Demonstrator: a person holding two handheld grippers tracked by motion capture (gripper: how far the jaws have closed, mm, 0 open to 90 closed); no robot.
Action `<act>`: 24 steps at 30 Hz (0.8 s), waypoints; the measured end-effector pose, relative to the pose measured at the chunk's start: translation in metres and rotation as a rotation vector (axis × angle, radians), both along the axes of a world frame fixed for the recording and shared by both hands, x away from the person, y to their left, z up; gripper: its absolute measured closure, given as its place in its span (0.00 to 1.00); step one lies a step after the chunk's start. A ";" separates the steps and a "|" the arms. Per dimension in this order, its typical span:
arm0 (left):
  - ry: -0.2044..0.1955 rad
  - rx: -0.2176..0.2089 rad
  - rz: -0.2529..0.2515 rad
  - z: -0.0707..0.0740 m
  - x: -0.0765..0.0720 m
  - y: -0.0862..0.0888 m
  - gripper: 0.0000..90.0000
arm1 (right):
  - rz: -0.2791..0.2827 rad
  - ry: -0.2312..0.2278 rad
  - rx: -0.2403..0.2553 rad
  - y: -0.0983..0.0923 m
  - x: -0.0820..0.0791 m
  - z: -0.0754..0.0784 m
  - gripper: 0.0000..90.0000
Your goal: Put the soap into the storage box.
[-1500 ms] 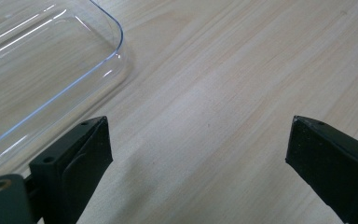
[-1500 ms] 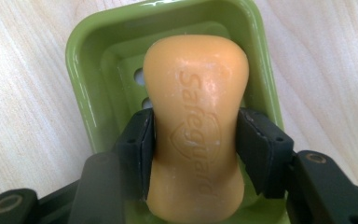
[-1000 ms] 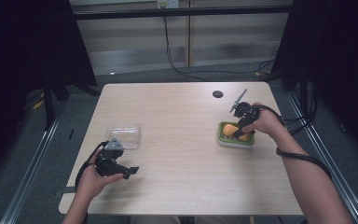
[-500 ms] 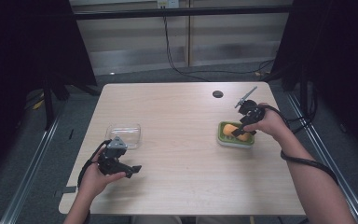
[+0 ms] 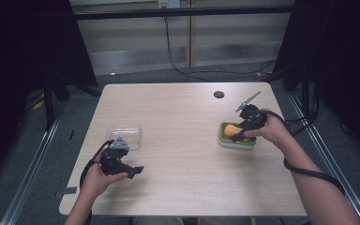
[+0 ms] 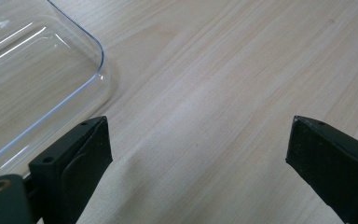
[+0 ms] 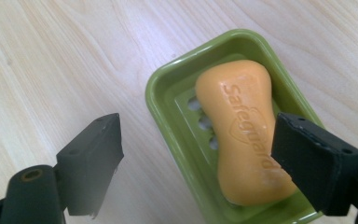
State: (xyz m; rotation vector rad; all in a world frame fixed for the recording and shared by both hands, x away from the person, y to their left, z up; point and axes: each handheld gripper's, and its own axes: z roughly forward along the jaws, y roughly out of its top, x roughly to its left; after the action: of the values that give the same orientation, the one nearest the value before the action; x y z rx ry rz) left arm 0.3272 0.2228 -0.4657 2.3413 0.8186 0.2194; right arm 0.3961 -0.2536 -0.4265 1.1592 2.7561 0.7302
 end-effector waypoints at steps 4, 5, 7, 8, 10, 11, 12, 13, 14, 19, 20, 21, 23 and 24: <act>0.008 -0.010 0.000 -0.001 0.000 -0.001 0.07 | -0.010 -0.010 0.026 0.001 -0.006 0.001 0.15; 0.011 -0.007 -0.002 0.000 0.000 -0.001 0.07 | -0.006 -0.014 0.030 0.002 -0.008 0.001 0.15; 0.012 -0.019 0.005 -0.001 -0.001 -0.002 0.07 | 0.001 -0.019 0.040 0.004 -0.012 0.001 0.15; 0.012 -0.020 0.005 -0.001 -0.001 -0.002 0.07 | 0.010 -0.028 0.043 0.005 -0.014 0.000 0.15; 0.009 -0.017 0.003 -0.001 -0.001 -0.002 0.07 | 0.008 -0.028 0.051 0.005 -0.017 0.001 0.14; 0.010 -0.017 0.003 -0.001 -0.001 -0.002 0.07 | 0.007 -0.029 0.055 0.005 -0.019 0.001 0.14; 0.011 -0.013 -0.002 -0.001 0.000 -0.002 0.07 | 0.004 -0.027 0.053 0.005 -0.020 0.001 0.14; 0.011 -0.013 -0.001 -0.001 -0.001 -0.002 0.07 | 0.003 -0.031 0.053 0.005 -0.022 0.000 0.14; 0.010 -0.016 -0.002 -0.001 0.000 -0.002 0.07 | 0.000 -0.034 0.057 0.004 -0.023 0.000 0.14; 0.007 -0.024 0.006 -0.002 -0.001 -0.003 0.07 | -0.007 -0.042 0.068 0.002 -0.032 -0.003 0.14; 0.007 -0.015 -0.001 -0.001 -0.001 -0.003 0.07 | -0.009 -0.043 0.064 0.002 -0.034 -0.005 0.14; 0.005 -0.012 -0.005 -0.001 -0.001 -0.002 0.07 | -0.007 -0.047 0.060 0.002 -0.035 -0.006 0.14; 0.004 -0.009 -0.007 -0.001 -0.001 -0.003 0.07 | -0.009 -0.043 0.068 0.002 -0.038 -0.008 0.14; 0.006 -0.008 -0.008 -0.001 -0.001 -0.003 0.07 | -0.015 -0.042 0.071 0.002 -0.039 -0.008 0.14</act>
State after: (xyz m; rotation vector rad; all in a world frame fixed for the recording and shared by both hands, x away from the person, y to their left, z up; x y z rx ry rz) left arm 0.3265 0.2201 -0.4665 2.3383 0.8117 0.2051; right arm 0.3568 -0.2517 -0.4346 1.1622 2.7047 0.8470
